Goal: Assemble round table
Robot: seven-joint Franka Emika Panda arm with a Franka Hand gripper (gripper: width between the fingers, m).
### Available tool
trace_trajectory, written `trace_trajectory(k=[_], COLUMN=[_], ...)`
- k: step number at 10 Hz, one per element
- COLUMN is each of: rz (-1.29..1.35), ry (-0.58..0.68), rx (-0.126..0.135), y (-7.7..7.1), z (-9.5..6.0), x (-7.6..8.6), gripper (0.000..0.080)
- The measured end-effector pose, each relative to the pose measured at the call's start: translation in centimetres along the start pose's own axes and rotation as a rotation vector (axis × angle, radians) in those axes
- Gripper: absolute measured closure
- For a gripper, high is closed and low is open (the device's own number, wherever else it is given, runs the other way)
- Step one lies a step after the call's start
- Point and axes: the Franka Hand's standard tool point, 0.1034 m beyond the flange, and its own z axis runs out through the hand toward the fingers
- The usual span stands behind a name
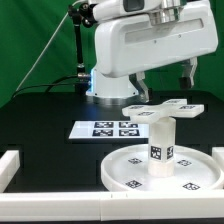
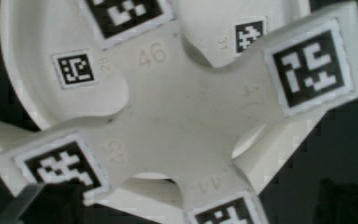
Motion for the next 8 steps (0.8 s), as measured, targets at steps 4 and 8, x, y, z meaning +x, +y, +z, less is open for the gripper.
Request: trace_trajectory(k=[4, 8], rz=[-0.322, -0.629], ry=[-0.022, -0.039], rx=[0.0, -0.002], y=[0.3, -0.05], z=[-0.22, -0.03], x=[0.06, 0.02], gripper=[0.015, 0.015])
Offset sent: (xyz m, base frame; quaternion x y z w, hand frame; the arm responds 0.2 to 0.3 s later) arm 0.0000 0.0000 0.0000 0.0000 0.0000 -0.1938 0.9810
